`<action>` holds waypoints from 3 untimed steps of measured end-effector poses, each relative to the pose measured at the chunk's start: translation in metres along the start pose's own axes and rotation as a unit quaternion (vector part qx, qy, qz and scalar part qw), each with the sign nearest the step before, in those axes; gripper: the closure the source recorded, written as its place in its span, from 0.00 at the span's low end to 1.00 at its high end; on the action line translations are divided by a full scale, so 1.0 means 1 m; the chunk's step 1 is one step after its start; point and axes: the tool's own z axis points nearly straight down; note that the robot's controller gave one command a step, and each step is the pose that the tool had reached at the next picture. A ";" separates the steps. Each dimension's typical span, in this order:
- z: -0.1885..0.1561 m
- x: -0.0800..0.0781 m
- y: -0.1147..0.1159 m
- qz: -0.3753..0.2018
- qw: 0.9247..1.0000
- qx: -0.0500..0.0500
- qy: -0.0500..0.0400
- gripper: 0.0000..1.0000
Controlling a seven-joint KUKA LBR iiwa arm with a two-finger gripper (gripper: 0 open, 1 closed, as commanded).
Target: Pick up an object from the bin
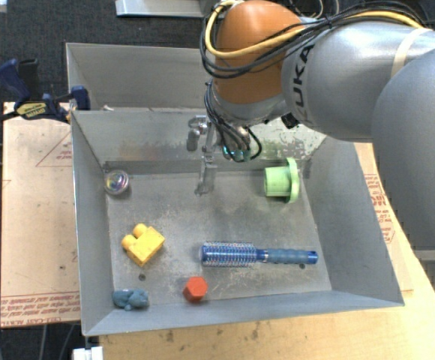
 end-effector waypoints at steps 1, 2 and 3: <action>0.012 0.079 -0.039 -0.047 0.999 0.001 0.000 0.00; 0.072 0.097 0.021 0.089 0.996 -0.001 -0.001 0.00; 0.123 0.116 -0.052 0.083 0.997 0.002 0.000 0.00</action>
Offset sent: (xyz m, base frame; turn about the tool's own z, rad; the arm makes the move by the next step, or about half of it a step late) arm -0.0765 -0.0376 -0.0104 -0.0974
